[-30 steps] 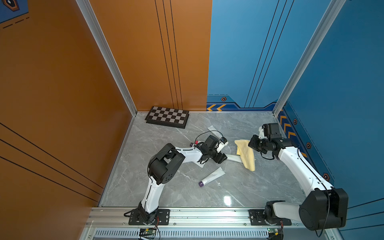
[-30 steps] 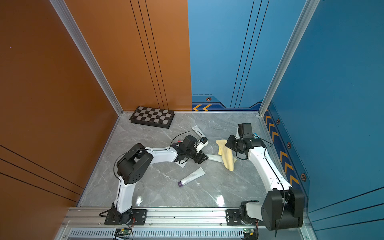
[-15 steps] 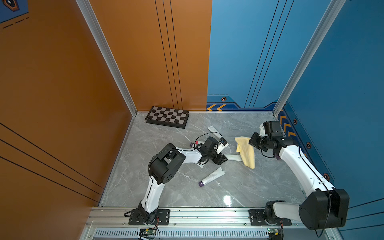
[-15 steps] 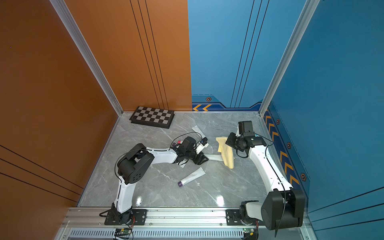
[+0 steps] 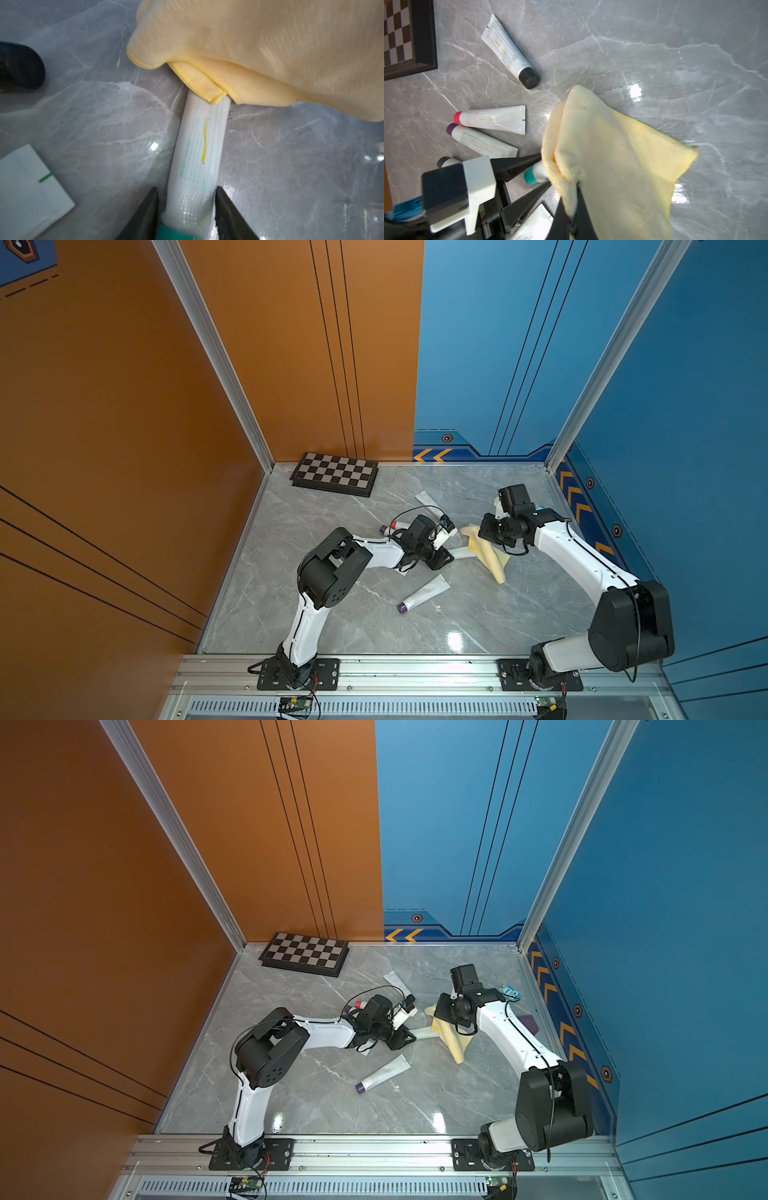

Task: Wipe the surface of the toothpaste tube
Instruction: Wipe the dirt from the toothpaste tube.

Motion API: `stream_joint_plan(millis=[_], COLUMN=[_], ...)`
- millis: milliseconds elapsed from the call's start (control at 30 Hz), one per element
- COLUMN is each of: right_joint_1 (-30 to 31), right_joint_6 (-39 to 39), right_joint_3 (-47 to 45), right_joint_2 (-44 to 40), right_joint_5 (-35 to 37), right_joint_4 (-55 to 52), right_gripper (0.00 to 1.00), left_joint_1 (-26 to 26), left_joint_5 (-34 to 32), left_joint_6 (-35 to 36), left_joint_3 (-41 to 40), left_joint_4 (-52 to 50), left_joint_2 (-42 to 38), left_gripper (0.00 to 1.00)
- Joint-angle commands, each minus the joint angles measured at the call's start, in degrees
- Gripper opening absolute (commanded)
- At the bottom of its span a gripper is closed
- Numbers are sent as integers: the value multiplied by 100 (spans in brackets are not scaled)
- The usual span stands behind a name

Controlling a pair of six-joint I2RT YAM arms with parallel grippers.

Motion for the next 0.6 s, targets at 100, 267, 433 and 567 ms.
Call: stream_joint_plan(millis=[100,267,433,567], right_joint_1=[107,106,121,216], right_joint_6=[273,354,415,460], right_joint_3=[-461,-496,-326,-139], right_joint_2=[544,832,896,1122], right_joint_5=[-636,-778,-896,-1017], right_joint_4=[649,867,914,947], right_gripper=[0,0,0,0], left_joint_1=[-68,-72,-71,-73], left_joint_5=[28,20,7,10], left_joint_6=[46,50,72,93], left_joint_3=[-120,-102,-95,-102], left_joint_4=[-104,-104,-106,-108], left_joint_2=[143,188,205,213], left_gripper=[30,28,28,27])
